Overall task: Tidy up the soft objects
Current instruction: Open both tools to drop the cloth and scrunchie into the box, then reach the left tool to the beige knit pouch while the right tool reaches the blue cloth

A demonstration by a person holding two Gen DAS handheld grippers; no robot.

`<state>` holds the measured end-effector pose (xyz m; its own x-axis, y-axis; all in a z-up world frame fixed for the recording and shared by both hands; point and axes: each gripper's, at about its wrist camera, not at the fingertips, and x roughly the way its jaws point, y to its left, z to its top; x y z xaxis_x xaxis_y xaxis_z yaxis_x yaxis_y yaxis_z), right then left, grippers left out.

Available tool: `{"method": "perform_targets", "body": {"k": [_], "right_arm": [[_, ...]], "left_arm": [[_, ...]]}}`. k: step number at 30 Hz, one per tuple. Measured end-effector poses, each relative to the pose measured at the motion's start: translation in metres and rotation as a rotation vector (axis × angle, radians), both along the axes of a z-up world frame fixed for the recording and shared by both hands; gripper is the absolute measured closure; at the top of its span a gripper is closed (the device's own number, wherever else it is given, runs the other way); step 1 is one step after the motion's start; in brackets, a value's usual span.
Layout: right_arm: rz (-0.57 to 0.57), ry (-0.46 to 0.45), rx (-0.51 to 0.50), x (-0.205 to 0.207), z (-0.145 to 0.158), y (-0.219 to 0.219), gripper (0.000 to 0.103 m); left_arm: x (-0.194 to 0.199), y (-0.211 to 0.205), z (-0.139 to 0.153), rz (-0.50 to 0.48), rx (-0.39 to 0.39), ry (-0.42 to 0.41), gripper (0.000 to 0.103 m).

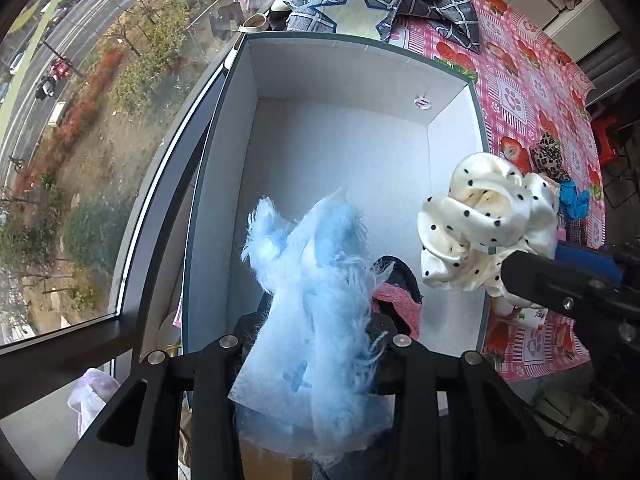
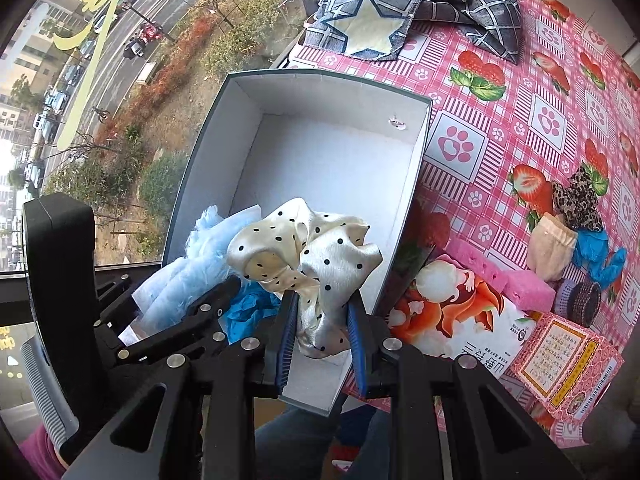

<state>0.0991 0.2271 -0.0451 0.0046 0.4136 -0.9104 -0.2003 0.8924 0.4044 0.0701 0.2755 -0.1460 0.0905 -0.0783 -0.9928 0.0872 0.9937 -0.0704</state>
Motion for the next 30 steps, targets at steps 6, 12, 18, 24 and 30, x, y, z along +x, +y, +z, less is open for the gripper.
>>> {"method": "perform_targets", "body": {"k": [6,12,18,24,30], "right_arm": [[0.016,-0.009,-0.006,0.001,0.002,0.002,0.077],[-0.016,-0.047,-0.012,0.003,0.010,-0.008,0.023],[-0.053,-0.042,-0.014,0.004,0.014,-0.023,0.000],[-0.104,-0.033,0.002,-0.001,0.018,-0.052,0.000],[-0.229,-0.024,0.019,-0.008,0.027,-0.110,0.000]], "left_arm": [[0.002,-0.002,0.002,-0.002,0.025,-0.026,0.033],[0.004,-0.003,0.005,0.016,-0.009,-0.047,0.015],[0.007,-0.002,0.011,0.061,-0.066,-0.077,0.000],[0.009,-0.012,0.027,0.053,-0.105,-0.118,0.000],[0.009,-0.049,0.042,-0.038,-0.115,-0.129,0.000]]}}
